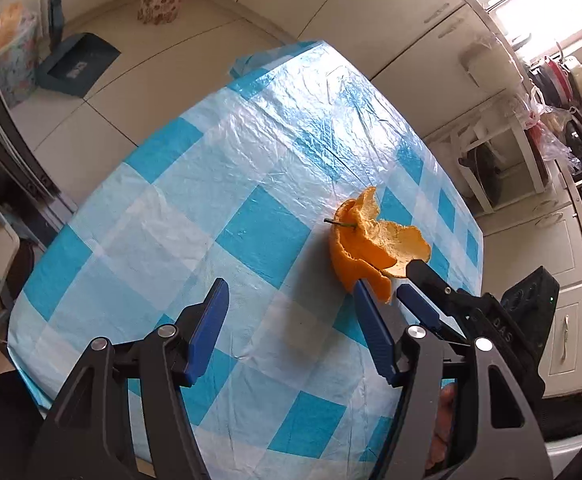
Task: Collect trash
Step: 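Grasp the orange peel with the right tool while the left tool approaches the bread crust, then grasp the bread crust with the left tool and lift it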
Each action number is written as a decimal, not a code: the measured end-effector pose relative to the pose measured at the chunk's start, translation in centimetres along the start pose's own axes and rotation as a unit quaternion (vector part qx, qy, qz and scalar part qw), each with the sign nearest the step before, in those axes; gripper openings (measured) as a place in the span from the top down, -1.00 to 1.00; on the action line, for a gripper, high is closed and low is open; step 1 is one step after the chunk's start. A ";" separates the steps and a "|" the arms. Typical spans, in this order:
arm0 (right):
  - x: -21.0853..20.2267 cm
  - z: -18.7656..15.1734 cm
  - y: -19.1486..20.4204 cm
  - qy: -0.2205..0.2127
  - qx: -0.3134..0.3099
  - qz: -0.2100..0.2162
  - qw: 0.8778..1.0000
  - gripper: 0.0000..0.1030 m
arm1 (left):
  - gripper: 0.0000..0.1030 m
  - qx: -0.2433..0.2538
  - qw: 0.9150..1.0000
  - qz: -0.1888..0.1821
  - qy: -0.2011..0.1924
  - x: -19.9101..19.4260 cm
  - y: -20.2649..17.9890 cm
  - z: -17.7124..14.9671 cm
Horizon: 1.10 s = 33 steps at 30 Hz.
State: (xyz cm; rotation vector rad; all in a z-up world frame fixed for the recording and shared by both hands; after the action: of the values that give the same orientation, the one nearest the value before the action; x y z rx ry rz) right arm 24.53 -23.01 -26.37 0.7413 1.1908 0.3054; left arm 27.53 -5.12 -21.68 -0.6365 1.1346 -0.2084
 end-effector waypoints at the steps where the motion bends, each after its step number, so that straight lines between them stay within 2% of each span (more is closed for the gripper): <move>1: 0.0 0.2 0.0 -0.004 0.008 0.009 1.000 -0.13 | -0.19 -0.001 1.000 -0.001 0.001 0.1 0.0 -0.1; 4: 0.2 0.8 0.1 -0.012 0.039 0.032 0.999 -0.04 | -0.20 -0.009 1.000 -0.001 0.003 0.2 0.4 0.1; 7: 0.8 0.9 0.0 -0.013 0.059 0.044 0.997 0.37 | -0.20 -0.015 1.000 0.009 0.007 0.9 0.4 0.4; 8: 1.0 0.8 -0.1 -0.010 0.067 0.051 0.996 0.64 | -0.20 -0.016 1.000 0.013 0.008 1.1 0.4 0.6; 9: 1.1 0.7 -0.2 -0.010 0.078 0.058 0.995 0.76 | -0.20 -0.015 1.000 0.016 0.011 1.4 0.3 0.9; 12: 0.0 1.0 -0.5 -0.024 0.102 0.083 0.991 0.86 | -0.20 -0.009 1.000 0.025 0.013 2.0 0.0 1.4; 18: -4.5 2.8 -0.1 -0.087 0.111 0.125 0.982 0.88 | -0.20 -0.015 0.999 0.034 0.022 2.9 0.4 1.0; 21: -6.4 3.3 -0.8 -0.106 0.125 0.145 0.976 0.88 | -0.21 -0.001 0.999 0.034 0.020 3.2 -0.3 1.0; 25: -9.1 3.8 -1.6 -0.127 0.145 0.173 0.966 0.88 | -0.25 0.034 0.997 0.061 0.016 4.0 -1.7 1.0; 28: -11.2 3.9 -2.4 -0.141 0.146 0.178 0.963 0.88 | -0.25 0.045 0.996 0.079 0.015 4.7 -2.1 1.1; 33: -13.5 3.7 -3.8 -0.156 0.146 0.174 0.961 0.88 | -0.37 0.063 0.995 0.081 0.022 5.5 -2.9 0.7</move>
State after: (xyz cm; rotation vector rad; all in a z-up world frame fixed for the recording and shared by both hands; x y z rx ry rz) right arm 22.41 -34.99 -18.40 1.2161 0.8092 0.2920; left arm 30.94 -9.80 -24.14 -0.4283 1.1993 -0.1540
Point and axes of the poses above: each gripper's, at about its wrist camera, not at the fingertips, and x roughly the way its jaws point, y to its left, z to its top, the point moved 6 cm from there along x, roughly the way its jaws point, and after that the axes turned 7 degrees about -z, right-handed, at the moved point
